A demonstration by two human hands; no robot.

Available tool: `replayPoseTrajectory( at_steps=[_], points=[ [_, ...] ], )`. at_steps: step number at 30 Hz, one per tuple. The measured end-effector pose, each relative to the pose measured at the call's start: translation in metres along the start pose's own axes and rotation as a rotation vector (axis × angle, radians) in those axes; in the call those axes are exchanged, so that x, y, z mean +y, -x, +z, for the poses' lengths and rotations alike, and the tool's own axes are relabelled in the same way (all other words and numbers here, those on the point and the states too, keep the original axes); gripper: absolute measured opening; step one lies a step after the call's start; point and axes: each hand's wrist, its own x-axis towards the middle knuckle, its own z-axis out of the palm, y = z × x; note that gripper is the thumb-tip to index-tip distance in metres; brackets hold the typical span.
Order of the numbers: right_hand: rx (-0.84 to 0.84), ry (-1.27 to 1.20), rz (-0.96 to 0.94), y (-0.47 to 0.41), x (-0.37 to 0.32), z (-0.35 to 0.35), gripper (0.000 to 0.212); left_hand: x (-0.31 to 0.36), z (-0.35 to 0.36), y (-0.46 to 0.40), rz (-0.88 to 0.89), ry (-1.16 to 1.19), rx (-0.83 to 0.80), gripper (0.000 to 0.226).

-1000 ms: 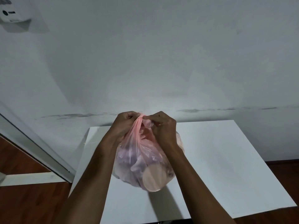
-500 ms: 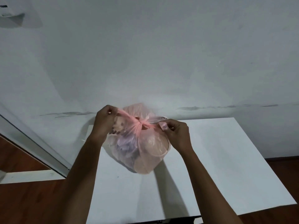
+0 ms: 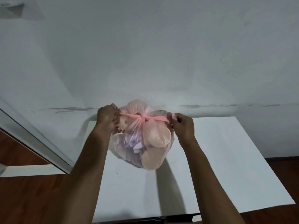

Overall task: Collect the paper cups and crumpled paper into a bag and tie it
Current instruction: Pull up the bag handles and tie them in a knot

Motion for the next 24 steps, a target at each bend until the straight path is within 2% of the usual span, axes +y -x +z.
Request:
replayPoseTrajectory(
  at_steps=[3, 6, 9, 12, 15, 17, 18, 21, 24],
  points=[
    [-0.012, -0.21, 0.045, -0.001, -0.004, -0.015, 0.034, 0.004, 0.002, 0.001, 0.022, -0.039, -0.021, 0.035],
    [0.012, -0.289, 0.092, 0.003, 0.0, -0.019, 0.035, -0.009, 0.007, -0.002, 0.067, -0.079, -0.021, 0.034],
    [0.074, -0.214, 0.097, 0.003, 0.006, -0.021, 0.018, -0.025, 0.008, -0.005, 0.186, -0.134, -0.008, 0.033],
    [0.046, -0.162, 0.104, 0.001, 0.01, -0.023, 0.01, -0.033, 0.006, -0.004, 0.292, -0.213, 0.02, 0.026],
    [-0.011, -0.08, 0.111, 0.004, 0.012, -0.022, 0.019, -0.041, 0.002, -0.004, 0.415, -0.302, 0.086, 0.022],
    [-0.054, -0.111, 0.148, 0.005, 0.013, -0.019, 0.031, -0.046, 0.0, -0.002, 0.416, -0.29, 0.129, 0.032],
    [-0.088, -0.13, 0.176, 0.005, 0.012, -0.017, 0.038, -0.048, -0.002, 0.0, 0.393, -0.277, 0.123, 0.046],
    [-0.185, -0.116, 0.257, 0.006, 0.015, -0.012, 0.051, -0.06, -0.008, -0.003, 0.27, -0.279, -0.004, 0.082],
    [-0.194, -0.132, 0.285, 0.007, 0.016, -0.006, 0.063, -0.074, -0.016, -0.002, 0.21, -0.356, -0.056, 0.084]
  ],
)
